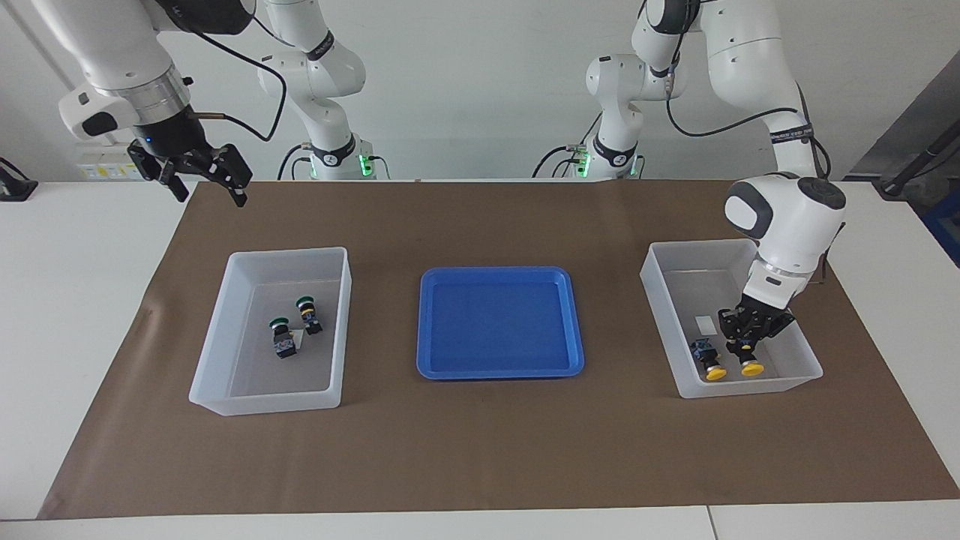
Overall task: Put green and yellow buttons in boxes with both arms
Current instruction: 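Release the yellow button in the box and withdraw the left gripper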
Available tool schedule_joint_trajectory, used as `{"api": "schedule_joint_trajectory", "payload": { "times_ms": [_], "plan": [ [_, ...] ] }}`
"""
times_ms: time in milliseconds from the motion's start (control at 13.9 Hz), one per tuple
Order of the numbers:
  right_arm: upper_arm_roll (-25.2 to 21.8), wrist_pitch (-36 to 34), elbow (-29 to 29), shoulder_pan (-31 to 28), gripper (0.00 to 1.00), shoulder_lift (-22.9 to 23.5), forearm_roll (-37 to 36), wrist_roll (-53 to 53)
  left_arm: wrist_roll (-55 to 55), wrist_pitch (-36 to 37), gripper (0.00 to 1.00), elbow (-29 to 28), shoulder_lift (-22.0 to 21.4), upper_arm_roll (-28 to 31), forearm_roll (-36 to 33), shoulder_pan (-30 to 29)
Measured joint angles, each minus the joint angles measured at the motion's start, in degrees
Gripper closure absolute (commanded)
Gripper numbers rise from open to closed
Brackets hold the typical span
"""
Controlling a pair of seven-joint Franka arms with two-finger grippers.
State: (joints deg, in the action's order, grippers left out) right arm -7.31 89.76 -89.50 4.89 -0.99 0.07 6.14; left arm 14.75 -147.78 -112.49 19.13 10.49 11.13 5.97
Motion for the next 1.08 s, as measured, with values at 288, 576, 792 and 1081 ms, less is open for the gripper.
{"api": "schedule_joint_trajectory", "payload": {
  "times_ms": [288,576,792,1081],
  "plan": [
    [0.0,-0.1,-0.01,0.02,0.0,0.0,0.0,0.0,0.05,-0.15,0.0,-0.04,0.96,0.0,0.0,-0.24],
    [0.02,-0.1,-0.02,0.19,0.0,0.0,0.0,-0.01,0.52,-0.03,0.0,0.47,0.1,-0.32,0.0,-0.22],
    [0.02,-0.1,-0.02,0.22,0.0,0.0,0.0,-0.01,1.06,4.57,0.0,0.94,-3.73,-0.8,-0.01,-0.12],
    [0.02,-0.1,-0.02,0.22,0.0,0.0,0.0,-0.02,2.54,13.77,0.0,1.55,-11.24,-1.03,-1.34,2.67]
  ]
}}
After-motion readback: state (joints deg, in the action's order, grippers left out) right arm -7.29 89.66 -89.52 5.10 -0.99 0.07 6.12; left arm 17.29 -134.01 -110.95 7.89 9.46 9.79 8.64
